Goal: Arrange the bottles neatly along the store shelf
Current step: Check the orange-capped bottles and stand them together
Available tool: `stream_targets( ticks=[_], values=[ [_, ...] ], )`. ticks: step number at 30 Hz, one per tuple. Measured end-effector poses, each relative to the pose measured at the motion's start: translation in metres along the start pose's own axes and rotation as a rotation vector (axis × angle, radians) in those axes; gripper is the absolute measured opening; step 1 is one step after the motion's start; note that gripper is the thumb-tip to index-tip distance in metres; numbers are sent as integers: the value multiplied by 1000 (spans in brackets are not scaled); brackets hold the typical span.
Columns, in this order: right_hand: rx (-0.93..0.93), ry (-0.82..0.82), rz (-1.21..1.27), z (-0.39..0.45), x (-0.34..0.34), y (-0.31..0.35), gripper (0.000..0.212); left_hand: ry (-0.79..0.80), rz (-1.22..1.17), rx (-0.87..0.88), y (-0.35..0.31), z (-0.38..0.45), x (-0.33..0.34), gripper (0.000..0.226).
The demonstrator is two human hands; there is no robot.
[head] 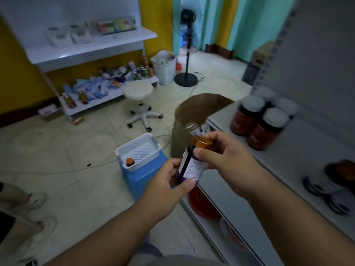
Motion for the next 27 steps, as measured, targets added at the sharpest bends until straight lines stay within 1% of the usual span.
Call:
stream_targets(
  ticks=[3, 8, 12, 14, 17, 21, 23, 25, 27],
  values=[
    [-53, 83, -95, 34, 68, 8, 26, -76, 70, 16, 16, 28, -66, 42],
    [-128, 201, -261, 93, 178, 9, 27, -145, 273, 21, 44, 88, -172, 38],
    [-159, 294, -443, 137, 237, -3, 29, -162, 437, 24, 73, 130, -220, 45],
    [-153, 323, -495, 160, 257, -20, 31, -173, 504, 17, 98, 152, -235, 51],
    [-151, 335, -562, 199, 280, -60, 32, -231, 626, -39, 150, 182, -251, 64],
    [-173, 327, -640, 247, 308, -136, 34, -275, 795, -38, 218, 214, -255, 60],
    [-160, 351, -682, 266, 321, -176, 37, -291, 829, -88, 249, 225, -251, 60],
    [-161, 375, -708, 282, 334, -211, 36, -288, 883, -126, 279, 233, -243, 65],
    [-206, 404, -727, 293, 347, -239, 32, -248, 967, -163, 311, 237, -233, 73]
  ],
)
Point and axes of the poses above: each hand's wrist, its own z-axis towards the middle knuckle, its own x-axis out of the palm, y = z × x, the point moved 7 cm from there along z, towards the middle knuckle, and after that the axes turned 11 degrees about -y, right-handed, at the moved point
